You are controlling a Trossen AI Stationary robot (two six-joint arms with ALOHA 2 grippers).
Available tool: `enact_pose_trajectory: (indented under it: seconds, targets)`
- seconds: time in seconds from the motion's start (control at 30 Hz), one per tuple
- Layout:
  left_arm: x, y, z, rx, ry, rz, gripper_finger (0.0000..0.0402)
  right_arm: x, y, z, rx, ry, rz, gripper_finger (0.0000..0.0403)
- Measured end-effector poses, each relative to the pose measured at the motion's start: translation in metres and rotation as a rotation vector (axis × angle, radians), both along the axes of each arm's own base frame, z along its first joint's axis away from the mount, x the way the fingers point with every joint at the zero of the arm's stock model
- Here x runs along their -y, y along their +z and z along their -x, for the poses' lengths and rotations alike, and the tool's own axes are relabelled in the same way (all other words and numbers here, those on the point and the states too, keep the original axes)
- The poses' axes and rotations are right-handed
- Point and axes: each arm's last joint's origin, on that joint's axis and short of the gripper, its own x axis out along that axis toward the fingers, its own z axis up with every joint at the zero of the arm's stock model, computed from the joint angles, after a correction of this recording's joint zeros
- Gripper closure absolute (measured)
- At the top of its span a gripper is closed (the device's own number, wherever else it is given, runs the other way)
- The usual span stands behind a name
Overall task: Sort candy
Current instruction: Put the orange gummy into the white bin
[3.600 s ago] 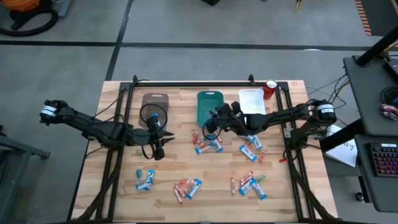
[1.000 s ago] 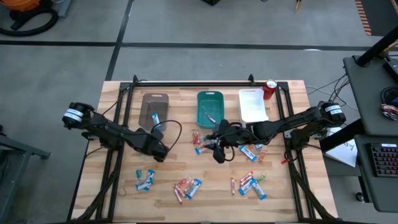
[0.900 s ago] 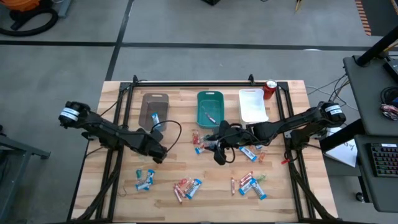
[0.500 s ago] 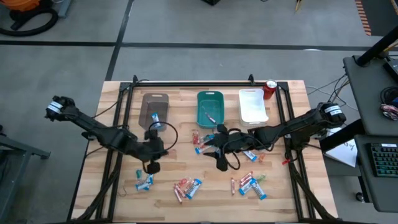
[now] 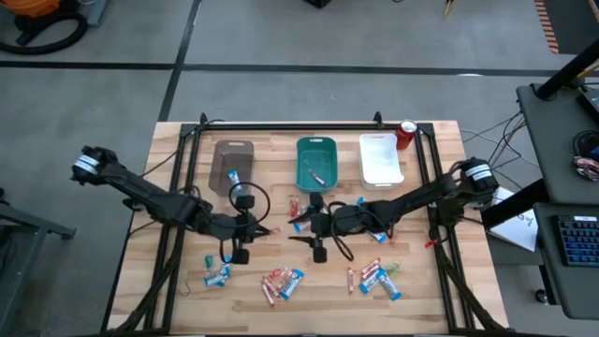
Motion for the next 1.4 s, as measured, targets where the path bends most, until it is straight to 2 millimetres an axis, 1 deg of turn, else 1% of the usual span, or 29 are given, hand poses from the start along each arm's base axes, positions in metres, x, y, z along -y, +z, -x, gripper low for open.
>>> enact_pose_trajectory:
  seconds: [0.13,0.27,0.37,0.5,0.57,0.63,0.7,0.83,0.87,0.97,1.07,1.2,1.33,1.4]
  targets:
    - [0.002,-0.004,-0.005,0.008,0.006,0.004,0.0401,0.0,-0.001,0.0,-0.002,0.001,0.003,0.0213]
    - [0.004,-0.001,-0.015,0.092,0.001,0.017,0.0401,0.0,-0.003,-0.001,-0.009,0.002,0.006,0.0213]
    - [0.005,-0.002,-0.021,0.123,-0.004,0.01,0.0401,-0.001,-0.006,-0.002,-0.013,0.002,0.008,0.0213]
    - [0.004,-0.006,-0.025,0.117,0.003,0.004,0.0401,0.0,-0.006,-0.002,-0.015,0.002,0.009,0.0216]
    - [0.005,-0.008,-0.026,0.111,0.004,0.002,0.0401,0.0,-0.006,-0.002,-0.016,0.002,0.008,0.0225]
    - [0.005,-0.009,-0.027,0.112,0.004,0.002,0.0401,0.0,-0.006,-0.002,-0.017,0.003,0.007,0.0244]
    - [0.005,-0.009,-0.028,0.122,0.005,0.006,0.0401,-0.001,-0.006,-0.002,-0.017,0.005,0.005,0.0275]
    - [0.005,-0.008,-0.029,0.132,0.003,0.003,0.0401,-0.001,-0.007,-0.002,-0.022,0.009,0.015,0.0361]
    - [0.005,-0.008,-0.029,0.134,0.004,0.002,0.0401,-0.001,-0.007,-0.002,-0.022,0.012,0.027,0.0377]
    - [0.001,-0.005,-0.029,0.144,0.015,0.005,0.0396,0.001,-0.004,-0.001,-0.015,0.012,0.041,0.0386]
    - [-0.005,-0.002,-0.03,0.154,0.04,0.007,0.0374,0.007,0.002,0.001,-0.024,-0.002,0.042,0.0392]
    - [-0.019,0.0,-0.029,0.136,0.08,-0.014,0.033,0.024,0.011,0.008,-0.082,-0.049,0.02,0.0394]
    - [-0.037,0.002,-0.027,0.109,0.136,-0.045,0.0291,0.05,0.021,0.02,-0.165,-0.127,-0.003,0.0394]
    - [-0.048,0.005,-0.024,0.098,0.173,-0.051,0.0277,0.068,0.026,0.028,-0.21,-0.188,-0.027,0.0394]
